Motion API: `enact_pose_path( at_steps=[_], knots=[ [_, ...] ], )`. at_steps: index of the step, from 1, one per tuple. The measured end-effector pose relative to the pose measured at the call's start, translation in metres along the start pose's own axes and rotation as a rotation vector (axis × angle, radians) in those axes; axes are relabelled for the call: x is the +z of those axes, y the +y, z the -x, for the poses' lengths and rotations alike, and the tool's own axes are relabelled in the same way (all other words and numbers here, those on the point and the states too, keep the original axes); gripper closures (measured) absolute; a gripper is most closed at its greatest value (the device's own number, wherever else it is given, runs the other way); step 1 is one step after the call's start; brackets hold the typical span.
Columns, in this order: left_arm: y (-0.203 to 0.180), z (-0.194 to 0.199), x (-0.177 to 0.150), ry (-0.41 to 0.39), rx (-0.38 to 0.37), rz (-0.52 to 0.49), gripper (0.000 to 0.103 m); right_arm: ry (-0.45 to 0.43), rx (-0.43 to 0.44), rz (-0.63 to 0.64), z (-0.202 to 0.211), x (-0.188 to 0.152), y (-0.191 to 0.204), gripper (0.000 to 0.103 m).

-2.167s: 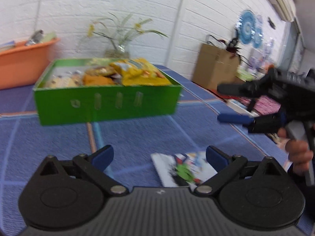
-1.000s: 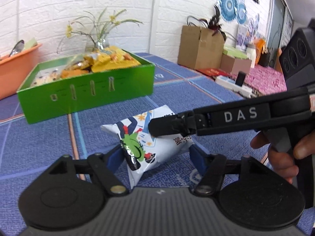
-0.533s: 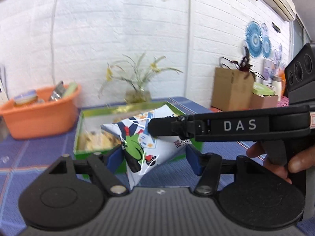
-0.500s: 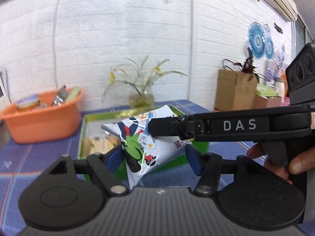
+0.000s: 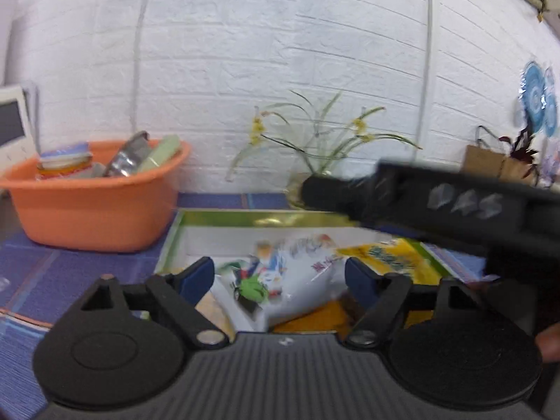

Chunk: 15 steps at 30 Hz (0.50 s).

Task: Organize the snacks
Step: 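Carry the white bag into the green box and open the right tool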

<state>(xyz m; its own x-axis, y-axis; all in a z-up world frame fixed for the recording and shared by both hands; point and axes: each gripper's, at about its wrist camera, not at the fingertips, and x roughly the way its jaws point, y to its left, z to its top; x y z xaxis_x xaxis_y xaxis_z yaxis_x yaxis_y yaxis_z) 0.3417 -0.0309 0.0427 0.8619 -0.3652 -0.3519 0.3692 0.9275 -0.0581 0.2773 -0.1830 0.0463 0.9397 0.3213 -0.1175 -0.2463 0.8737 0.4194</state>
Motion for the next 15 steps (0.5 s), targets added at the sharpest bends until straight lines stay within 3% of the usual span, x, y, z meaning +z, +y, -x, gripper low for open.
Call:
enact_pose_path(
  at_steps=[2, 7, 9, 13, 15],
  knots=[
    [0.009, 0.004, 0.002, -0.004, 0.037, 0.004, 0.025, -0.034, -0.045, 0.027, 0.009, 0.001, 0.005, 0.000],
    [0.037, 0.024, 0.017, -0.004, 0.136, 0.122, 0.024, -0.126, -0.170, 0.029, 0.047, 0.003, 0.011, 0.000],
    [0.042, 0.038, 0.020, -0.025, 0.187, 0.121, 0.012, -0.159, -0.223, -0.018, 0.067, 0.002, 0.011, 0.000],
    [0.040, 0.080, 0.021, -0.105, 0.265, 0.106, 0.012, -0.112, -0.298, -0.058, 0.105, -0.008, 0.015, 0.000],
    [0.033, 0.096, 0.020, -0.084, 0.254, 0.105, 0.012, -0.068, -0.294, -0.039, 0.124, -0.019, 0.019, 0.000]
  ],
)
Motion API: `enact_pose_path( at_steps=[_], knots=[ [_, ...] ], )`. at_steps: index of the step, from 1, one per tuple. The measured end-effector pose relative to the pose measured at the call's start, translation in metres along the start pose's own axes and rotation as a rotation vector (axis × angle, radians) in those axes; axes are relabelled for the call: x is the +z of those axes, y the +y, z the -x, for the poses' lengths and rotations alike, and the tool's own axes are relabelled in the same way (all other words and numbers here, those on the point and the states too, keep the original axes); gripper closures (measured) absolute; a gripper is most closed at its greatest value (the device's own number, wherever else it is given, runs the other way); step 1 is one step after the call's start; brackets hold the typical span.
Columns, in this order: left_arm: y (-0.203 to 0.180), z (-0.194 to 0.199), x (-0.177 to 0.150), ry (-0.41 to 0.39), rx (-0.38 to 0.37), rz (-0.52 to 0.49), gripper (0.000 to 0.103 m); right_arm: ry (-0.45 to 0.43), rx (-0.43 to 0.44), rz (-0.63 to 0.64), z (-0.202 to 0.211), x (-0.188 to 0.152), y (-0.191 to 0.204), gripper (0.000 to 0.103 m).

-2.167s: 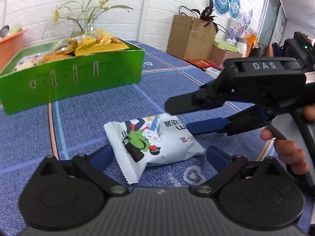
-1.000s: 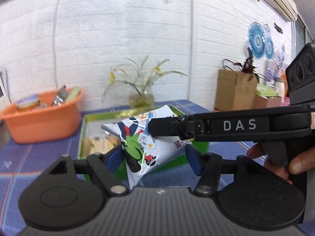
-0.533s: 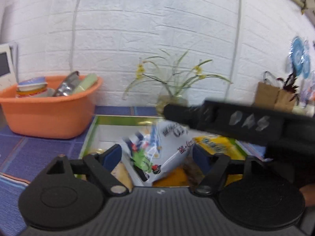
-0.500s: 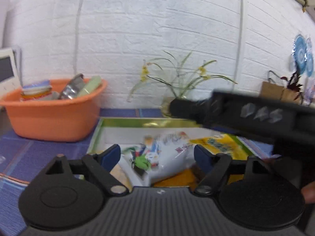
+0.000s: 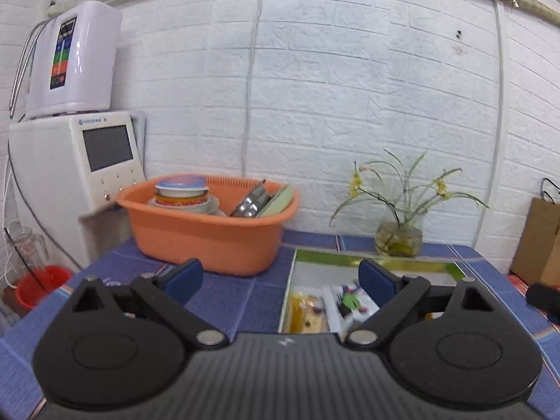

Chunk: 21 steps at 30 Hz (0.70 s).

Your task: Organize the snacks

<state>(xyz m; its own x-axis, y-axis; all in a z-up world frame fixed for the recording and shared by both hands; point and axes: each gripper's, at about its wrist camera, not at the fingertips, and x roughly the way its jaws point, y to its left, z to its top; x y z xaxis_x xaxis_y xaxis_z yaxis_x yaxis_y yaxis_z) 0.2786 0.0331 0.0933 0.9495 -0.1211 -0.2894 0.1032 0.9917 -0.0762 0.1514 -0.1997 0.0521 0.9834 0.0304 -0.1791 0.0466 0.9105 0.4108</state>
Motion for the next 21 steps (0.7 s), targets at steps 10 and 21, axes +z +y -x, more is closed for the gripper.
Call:
enact_pose_path(
  at_steps=[10, 21],
  knots=[
    [-0.010, 0.138, -0.082, 0.029, 0.104, 0.019, 0.012, 0.039, -0.146, 0.224, 0.107, -0.057, 0.011, 0.000],
    [-0.039, 0.172, -0.151, 0.142, 0.166, -0.238, 0.011, 0.081, -0.288, 0.331, 0.134, -0.092, 0.039, 0.000]
  ],
)
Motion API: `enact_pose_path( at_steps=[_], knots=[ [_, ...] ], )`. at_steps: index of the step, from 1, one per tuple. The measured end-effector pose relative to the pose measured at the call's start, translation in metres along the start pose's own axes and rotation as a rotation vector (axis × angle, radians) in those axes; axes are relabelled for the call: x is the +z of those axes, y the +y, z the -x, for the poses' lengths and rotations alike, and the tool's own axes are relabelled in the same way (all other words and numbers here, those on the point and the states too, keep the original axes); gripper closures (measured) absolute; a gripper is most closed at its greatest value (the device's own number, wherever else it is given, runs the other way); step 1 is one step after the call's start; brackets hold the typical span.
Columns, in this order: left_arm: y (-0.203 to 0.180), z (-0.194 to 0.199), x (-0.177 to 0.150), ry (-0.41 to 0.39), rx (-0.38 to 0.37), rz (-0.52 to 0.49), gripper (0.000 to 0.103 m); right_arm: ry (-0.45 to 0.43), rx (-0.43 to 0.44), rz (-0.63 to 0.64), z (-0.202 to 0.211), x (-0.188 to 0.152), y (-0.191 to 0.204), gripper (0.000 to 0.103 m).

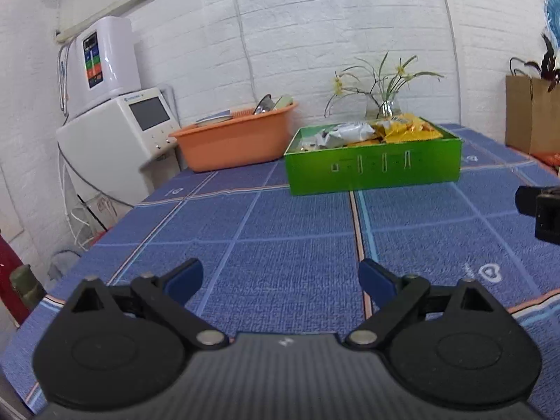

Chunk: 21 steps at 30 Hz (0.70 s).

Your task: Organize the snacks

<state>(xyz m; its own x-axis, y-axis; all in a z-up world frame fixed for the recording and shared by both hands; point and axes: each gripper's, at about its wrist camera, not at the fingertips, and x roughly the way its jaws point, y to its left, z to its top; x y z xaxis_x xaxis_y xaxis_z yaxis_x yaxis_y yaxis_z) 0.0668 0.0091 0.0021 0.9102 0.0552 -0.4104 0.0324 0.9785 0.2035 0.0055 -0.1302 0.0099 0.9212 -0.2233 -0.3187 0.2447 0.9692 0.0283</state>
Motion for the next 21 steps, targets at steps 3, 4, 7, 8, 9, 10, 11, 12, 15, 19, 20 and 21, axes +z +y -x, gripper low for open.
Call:
enact_pose_path(
  at_steps=[3, 4, 7, 8, 9, 10, 11, 12, 15, 19, 20, 21],
  knots=[
    [0.001, -0.001, -0.003, 0.044, 0.013, 0.016, 0.011, 0.001, -0.015, 0.027, 0.007, -0.007, 0.004, 0.000],
    [0.004, -0.002, -0.003, 0.063, -0.012, 0.032, 0.011, 0.002, -0.009, 0.027, 0.008, -0.008, 0.004, 0.000],
    [0.010, -0.002, -0.004, 0.090, -0.063, 0.079, 0.011, 0.004, -0.003, 0.025, 0.012, -0.011, 0.006, 0.000],
    [0.011, -0.001, -0.005, 0.088, -0.061, 0.084, 0.011, 0.002, -0.002, 0.026, 0.013, -0.011, 0.006, 0.000],
    [0.010, 0.000, -0.007, 0.083, -0.058, 0.082, 0.011, -0.001, -0.001, 0.027, 0.016, -0.011, 0.007, 0.000],
    [0.009, 0.002, -0.008, 0.077, -0.052, 0.074, 0.011, -0.004, 0.001, 0.030, 0.017, -0.012, 0.008, 0.000],
    [0.007, 0.004, -0.009, 0.072, -0.048, 0.063, 0.011, -0.007, 0.003, 0.033, 0.019, -0.013, 0.010, 0.000],
    [0.005, 0.006, -0.010, 0.063, -0.045, 0.047, 0.011, -0.009, 0.005, 0.035, 0.020, -0.013, 0.010, 0.000],
    [-0.001, 0.011, -0.012, 0.050, -0.060, 0.014, 0.011, -0.007, 0.017, 0.038, 0.023, -0.015, 0.014, 0.000],
    [-0.003, 0.014, -0.012, 0.046, -0.086, 0.013, 0.011, -0.008, 0.025, 0.041, 0.026, -0.016, 0.017, 0.000],
    [-0.003, 0.014, -0.012, 0.047, -0.088, 0.016, 0.011, -0.008, 0.026, 0.040, 0.026, -0.016, 0.017, 0.000],
    [-0.002, 0.014, -0.012, 0.049, -0.088, 0.022, 0.011, -0.007, 0.028, 0.038, 0.026, -0.016, 0.017, 0.000]
  ],
)
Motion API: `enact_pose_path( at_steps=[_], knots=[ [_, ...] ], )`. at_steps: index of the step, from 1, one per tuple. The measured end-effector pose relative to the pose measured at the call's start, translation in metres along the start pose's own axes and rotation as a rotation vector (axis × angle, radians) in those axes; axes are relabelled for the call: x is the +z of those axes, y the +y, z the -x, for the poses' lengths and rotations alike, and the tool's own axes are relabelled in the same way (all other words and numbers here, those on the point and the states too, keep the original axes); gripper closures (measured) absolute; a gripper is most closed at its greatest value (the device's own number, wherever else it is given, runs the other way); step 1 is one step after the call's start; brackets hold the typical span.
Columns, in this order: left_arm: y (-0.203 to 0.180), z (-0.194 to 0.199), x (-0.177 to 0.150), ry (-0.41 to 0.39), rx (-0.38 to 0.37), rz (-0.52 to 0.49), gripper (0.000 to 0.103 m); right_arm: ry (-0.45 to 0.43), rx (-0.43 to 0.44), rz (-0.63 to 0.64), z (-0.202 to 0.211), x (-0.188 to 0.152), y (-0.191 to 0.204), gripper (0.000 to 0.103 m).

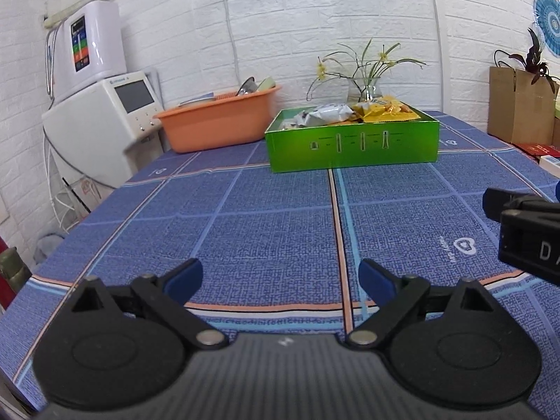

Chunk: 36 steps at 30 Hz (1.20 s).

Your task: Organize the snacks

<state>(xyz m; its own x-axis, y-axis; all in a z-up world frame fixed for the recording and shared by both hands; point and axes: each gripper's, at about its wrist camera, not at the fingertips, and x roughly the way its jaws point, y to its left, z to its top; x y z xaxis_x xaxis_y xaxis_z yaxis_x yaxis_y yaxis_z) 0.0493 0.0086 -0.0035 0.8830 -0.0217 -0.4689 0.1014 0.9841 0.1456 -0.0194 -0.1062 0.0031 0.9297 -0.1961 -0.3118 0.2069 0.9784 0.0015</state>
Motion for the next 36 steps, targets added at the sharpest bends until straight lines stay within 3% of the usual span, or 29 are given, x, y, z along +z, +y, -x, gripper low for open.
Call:
enact_pose_path(
  at_steps=[8, 20, 30, 36],
  knots=[
    [0.0055, -0.0035, 0.0006, 0.023, 0.000, 0.066, 0.011, 0.036, 0.024, -0.030, -0.0059, -0.0047, -0.0012, 0.000],
    [0.0006, -0.0039, -0.0018, 0.033, -0.020, 0.045, 0.011, 0.053, 0.024, -0.039, -0.0079, -0.0062, -0.0008, 0.000],
    [0.0059, -0.0026, -0.0030, 0.036, -0.064, 0.090, 0.011, 0.060, 0.030, -0.044, -0.0098, -0.0058, -0.0026, 0.000],
    [0.0029, 0.0005, -0.0033, 0.019, -0.041, 0.081, 0.011, 0.062, 0.031, -0.045, -0.0106, -0.0057, -0.0027, 0.000]
  ],
)
